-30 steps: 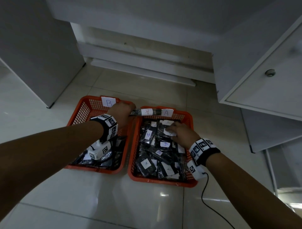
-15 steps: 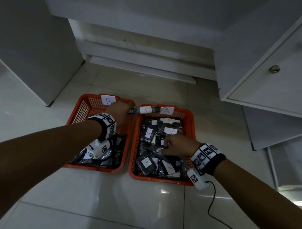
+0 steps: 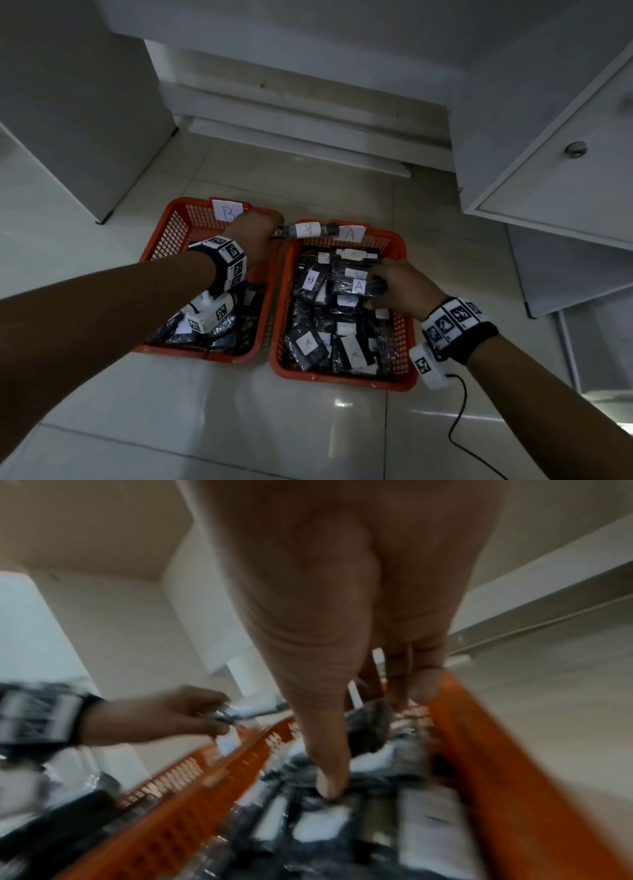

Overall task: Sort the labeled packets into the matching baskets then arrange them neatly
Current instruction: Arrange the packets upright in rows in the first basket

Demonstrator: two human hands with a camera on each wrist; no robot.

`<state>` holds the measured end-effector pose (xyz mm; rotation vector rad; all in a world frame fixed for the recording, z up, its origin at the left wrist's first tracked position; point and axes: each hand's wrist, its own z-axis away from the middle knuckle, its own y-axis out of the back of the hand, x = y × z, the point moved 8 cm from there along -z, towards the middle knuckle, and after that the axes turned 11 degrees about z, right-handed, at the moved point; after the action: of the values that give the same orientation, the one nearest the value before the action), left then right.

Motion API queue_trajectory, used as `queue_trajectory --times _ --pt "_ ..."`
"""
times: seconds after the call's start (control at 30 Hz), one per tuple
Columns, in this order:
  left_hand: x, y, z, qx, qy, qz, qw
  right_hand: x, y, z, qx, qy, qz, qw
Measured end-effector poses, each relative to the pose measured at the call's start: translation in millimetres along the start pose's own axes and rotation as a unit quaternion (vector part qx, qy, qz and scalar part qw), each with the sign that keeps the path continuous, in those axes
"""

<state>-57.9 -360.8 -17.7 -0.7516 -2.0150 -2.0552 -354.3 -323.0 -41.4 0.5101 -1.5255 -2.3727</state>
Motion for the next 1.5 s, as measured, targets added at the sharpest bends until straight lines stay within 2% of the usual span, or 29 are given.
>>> queue_trajectory --times 0.23,0.47,0.63,0.83,0.97,1.13,1.2,1.27,1.3,1.4,1.5 --pt "-1.4 -0.7 -0.2 0.002 -0.002 -0.005 1.0 6.9 -18.0 -7.1 0.024 0.014 0.093 0.995" --pt "0.8 1.3 4.5 0.013 0.0 -0.013 1.0 -2.3 -19.5 -19.6 0.02 0.037 0.083 0.996" --pt "-0.8 5.4 7.7 0.01 0.006 0.009 1.0 -1.2 -3.1 -35.1 0.069 0.035 0.037 0.996" --pt "-2.5 7.2 14.3 0.023 0.01 -0.023 0.999 0.8 0.7 -51.5 0.008 0.034 0.002 0.999" --pt "-9.7 2.6 15.4 0.009 0.043 -0.032 0.999 -3.2 1.9 -56.9 -0.005 0.049 -0.001 0.999" --pt "-7.2 2.3 15.1 0.009 0.035 -0.027 0.999 -4.7 -0.1 -59.4 0.015 0.057 0.025 0.998" --pt "-4.0 2.2 14.7 0.001 0.027 -0.012 1.0 -5.1 7.4 -57.9 0.07 0.04 -0.022 0.997" --pt "2.5 0.9 14.1 -0.011 0.011 0.007 1.0 -9.9 21.9 -53.5 0.134 0.029 -0.128 0.982" --pt "7.9 0.2 14.1 -0.017 0.0 0.018 1.0 -12.6 28.5 -51.4 0.145 0.023 -0.187 0.971" --pt "26.5 -5.2 14.3 -0.033 -0.044 0.045 0.997 -20.5 37.4 -46.1 0.102 0.024 -0.303 0.947" --pt "46.8 -13.4 11.5 -0.046 -0.08 0.049 0.995 -18.5 39.5 -36.7 0.08 0.05 -0.298 0.95"
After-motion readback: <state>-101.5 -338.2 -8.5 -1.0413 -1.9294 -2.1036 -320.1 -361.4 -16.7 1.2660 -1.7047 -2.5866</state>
